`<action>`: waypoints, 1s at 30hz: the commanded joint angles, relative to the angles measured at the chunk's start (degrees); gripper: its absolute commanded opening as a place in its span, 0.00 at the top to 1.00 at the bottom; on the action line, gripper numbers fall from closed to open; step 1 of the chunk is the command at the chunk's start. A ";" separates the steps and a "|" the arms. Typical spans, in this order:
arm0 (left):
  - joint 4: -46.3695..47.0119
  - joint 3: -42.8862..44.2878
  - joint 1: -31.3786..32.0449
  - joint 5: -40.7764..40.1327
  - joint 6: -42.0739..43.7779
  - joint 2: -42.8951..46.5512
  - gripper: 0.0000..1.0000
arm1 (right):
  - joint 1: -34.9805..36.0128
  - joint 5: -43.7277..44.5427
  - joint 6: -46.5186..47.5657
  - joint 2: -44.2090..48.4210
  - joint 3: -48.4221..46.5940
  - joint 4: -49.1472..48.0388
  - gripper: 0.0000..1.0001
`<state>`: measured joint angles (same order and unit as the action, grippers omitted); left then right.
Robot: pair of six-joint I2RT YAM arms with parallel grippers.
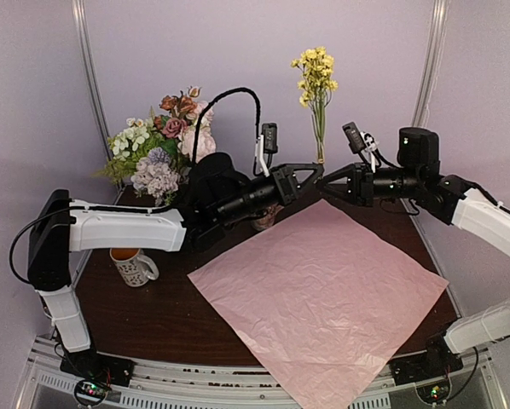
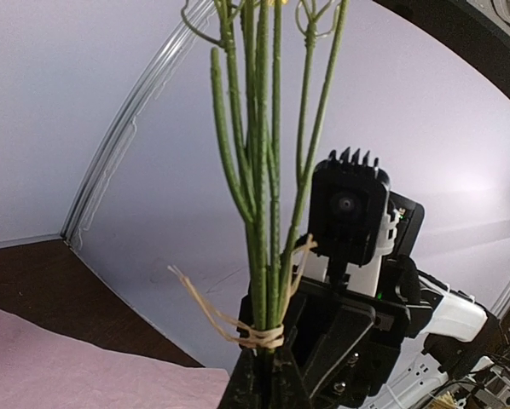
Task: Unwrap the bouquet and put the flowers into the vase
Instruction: Pass from the left arm to the right, then pass from the right arm to the left
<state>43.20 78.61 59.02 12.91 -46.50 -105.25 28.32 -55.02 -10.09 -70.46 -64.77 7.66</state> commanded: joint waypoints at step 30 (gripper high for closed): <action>-31.17 17.45 -2.73 -1.77 15.50 2.74 0.42 | 1.67 3.82 9.95 -0.13 0.12 7.89 1.00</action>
<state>15.38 90.91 58.04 9.61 -30.61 -101.36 29.21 -52.38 -2.02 -71.18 -65.10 14.70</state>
